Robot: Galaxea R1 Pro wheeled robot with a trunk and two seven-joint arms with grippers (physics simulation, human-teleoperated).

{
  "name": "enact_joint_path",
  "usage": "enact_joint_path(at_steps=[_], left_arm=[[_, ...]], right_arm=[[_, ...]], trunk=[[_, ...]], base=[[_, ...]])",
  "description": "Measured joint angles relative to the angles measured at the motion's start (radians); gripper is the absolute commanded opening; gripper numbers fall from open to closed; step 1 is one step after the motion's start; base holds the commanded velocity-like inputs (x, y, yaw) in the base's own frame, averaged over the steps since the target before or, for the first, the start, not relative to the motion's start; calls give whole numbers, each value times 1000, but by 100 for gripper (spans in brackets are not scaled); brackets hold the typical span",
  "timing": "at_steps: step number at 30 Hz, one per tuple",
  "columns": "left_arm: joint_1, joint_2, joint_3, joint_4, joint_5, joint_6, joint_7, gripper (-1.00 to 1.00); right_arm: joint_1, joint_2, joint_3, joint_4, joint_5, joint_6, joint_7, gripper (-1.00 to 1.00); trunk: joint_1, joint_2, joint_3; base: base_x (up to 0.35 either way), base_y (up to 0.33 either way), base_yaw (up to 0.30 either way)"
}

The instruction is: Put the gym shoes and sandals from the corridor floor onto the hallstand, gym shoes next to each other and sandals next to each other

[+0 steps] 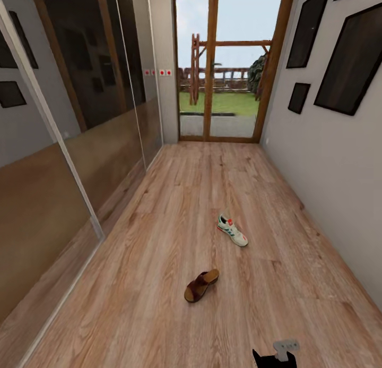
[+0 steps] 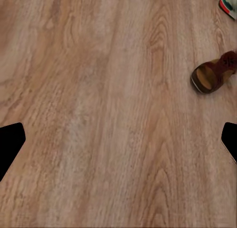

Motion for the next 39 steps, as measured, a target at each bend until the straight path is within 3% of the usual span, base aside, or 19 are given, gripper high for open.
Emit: enact_joint_path(at_steps=[39], left_arm=[[0, 0, 0, 0, 0, 0, 0, 100]], right_arm=[[0, 3, -3, 1, -5, 1, -6, 100]], trunk=[[0, 0, 9]], base=[[254, -169, 0]])
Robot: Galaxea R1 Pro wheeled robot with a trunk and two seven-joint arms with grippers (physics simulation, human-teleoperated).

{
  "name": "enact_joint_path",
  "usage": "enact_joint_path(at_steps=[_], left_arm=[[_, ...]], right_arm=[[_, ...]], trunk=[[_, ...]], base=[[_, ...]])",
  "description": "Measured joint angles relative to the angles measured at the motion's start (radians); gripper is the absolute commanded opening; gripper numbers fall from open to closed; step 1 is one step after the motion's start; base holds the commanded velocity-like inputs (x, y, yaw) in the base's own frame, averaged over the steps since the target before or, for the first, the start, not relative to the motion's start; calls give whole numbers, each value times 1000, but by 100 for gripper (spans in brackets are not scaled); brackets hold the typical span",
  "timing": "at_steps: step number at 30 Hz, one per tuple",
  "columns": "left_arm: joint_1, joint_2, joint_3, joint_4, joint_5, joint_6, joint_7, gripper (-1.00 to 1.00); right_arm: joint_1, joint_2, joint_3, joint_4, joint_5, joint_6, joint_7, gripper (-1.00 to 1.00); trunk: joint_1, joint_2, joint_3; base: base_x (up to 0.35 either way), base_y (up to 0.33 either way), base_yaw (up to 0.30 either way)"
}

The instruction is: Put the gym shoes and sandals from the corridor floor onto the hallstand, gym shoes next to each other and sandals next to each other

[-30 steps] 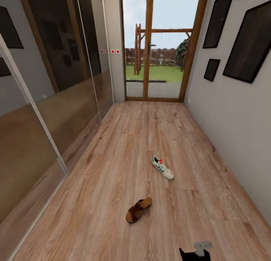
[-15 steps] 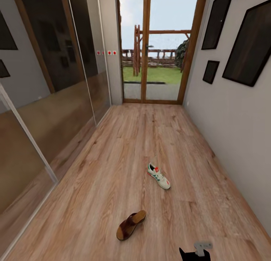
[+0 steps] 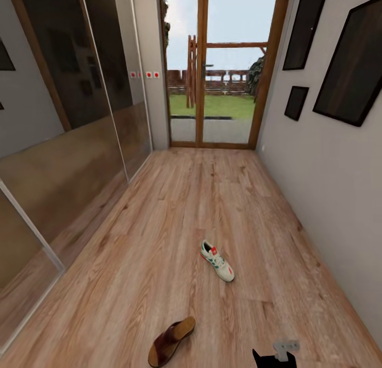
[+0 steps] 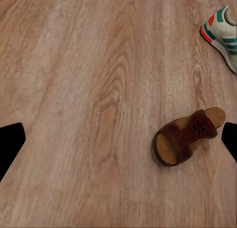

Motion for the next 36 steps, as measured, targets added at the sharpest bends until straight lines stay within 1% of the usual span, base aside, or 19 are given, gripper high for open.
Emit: enact_joint_path(at_steps=[8, 12, 31, 36], left_arm=[[0, 0, 0, 0, 0, 0, 0, 100], [0, 0, 0, 0, 0, 0, 0, 100], [0, 0, 1, 0, 0, 0, 0, 100], [0, 0, 1, 0, 0, 0, 0, 100]], right_arm=[[0, 0, 0, 1, 0, 0, 1, 100], [0, 0, 0, 0, 0, 0, 0, 100], [0, 0, 0, 1, 0, 0, 0, 100], [0, 0, 0, 1, 0, 1, 0, 100]], trunk=[[0, 0, 0], [0, 0, 0], [0, 0, 0], [0, 0, 0]], base=[[244, -172, 0], [139, -208, 0], [18, -262, 0], [0, -271, 77]])
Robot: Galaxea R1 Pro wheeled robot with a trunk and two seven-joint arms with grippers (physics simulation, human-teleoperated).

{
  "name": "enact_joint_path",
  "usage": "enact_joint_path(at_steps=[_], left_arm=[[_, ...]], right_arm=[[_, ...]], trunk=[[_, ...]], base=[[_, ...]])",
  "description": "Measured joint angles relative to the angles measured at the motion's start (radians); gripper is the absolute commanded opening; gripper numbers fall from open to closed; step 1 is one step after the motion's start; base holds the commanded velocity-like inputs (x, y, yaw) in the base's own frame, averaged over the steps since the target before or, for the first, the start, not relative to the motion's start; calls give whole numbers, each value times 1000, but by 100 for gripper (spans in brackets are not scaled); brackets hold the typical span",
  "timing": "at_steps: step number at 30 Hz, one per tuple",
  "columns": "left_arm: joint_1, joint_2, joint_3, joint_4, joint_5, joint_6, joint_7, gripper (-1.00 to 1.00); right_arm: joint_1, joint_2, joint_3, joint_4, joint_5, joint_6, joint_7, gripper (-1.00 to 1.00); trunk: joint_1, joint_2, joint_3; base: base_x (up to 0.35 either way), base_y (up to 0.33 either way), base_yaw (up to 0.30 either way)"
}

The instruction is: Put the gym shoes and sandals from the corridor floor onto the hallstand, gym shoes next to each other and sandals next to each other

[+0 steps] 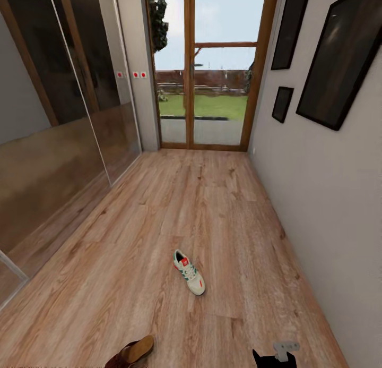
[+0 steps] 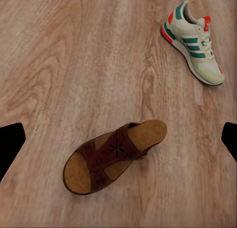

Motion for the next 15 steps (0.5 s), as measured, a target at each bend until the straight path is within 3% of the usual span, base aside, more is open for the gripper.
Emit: enact_joint_path(at_steps=[8, 15], left_arm=[[0, 1, 0, 0, 1, 0, 0, 100], [0, 2, 1, -1, 1, 0, 0, 100]], right_arm=[[0, 0, 0, 0, 0, 0, -1, 100], [0, 0, 0, 0, 0, 0, -1, 100]], trunk=[[0, 0, 0], [0, 0, 0]], base=[[-22, -264, 244], [105, -168, 273]])
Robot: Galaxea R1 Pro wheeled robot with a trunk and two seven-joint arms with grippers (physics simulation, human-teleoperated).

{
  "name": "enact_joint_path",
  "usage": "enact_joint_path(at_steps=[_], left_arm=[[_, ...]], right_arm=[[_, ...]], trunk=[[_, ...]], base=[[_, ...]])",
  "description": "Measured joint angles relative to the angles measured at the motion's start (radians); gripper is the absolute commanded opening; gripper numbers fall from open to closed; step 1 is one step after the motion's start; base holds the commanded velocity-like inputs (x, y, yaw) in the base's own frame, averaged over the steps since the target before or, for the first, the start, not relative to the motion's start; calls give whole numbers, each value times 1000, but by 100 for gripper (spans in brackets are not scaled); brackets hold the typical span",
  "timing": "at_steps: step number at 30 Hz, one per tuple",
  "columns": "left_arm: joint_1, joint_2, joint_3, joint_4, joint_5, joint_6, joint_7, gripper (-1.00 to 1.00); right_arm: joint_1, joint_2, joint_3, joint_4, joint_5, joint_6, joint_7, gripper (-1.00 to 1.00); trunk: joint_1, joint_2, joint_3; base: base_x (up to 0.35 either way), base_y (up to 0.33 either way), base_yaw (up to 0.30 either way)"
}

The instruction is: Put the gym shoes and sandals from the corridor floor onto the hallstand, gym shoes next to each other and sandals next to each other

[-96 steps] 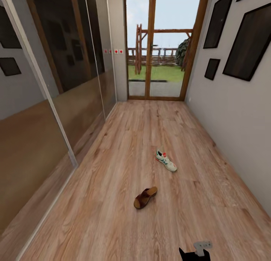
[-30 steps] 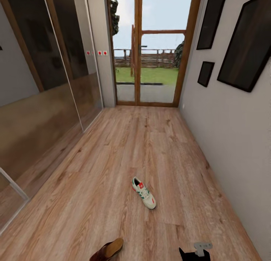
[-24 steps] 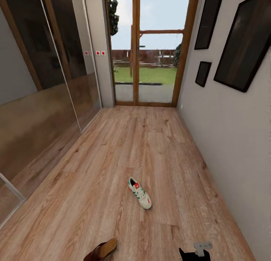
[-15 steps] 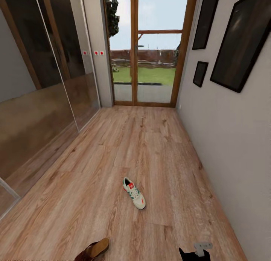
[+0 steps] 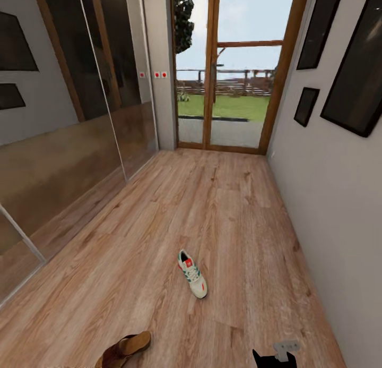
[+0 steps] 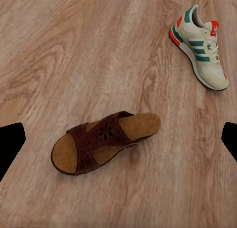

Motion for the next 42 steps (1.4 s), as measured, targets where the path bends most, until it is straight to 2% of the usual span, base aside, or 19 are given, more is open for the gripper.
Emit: enact_joint_path(at_steps=[42], left_arm=[[0, 0, 2, 0, 0, 0, 2, 100]], right_arm=[[0, 0, 0, 0, 0, 1, 0, 100]], trunk=[[0, 0, 0]], base=[[8, -17, 275]])
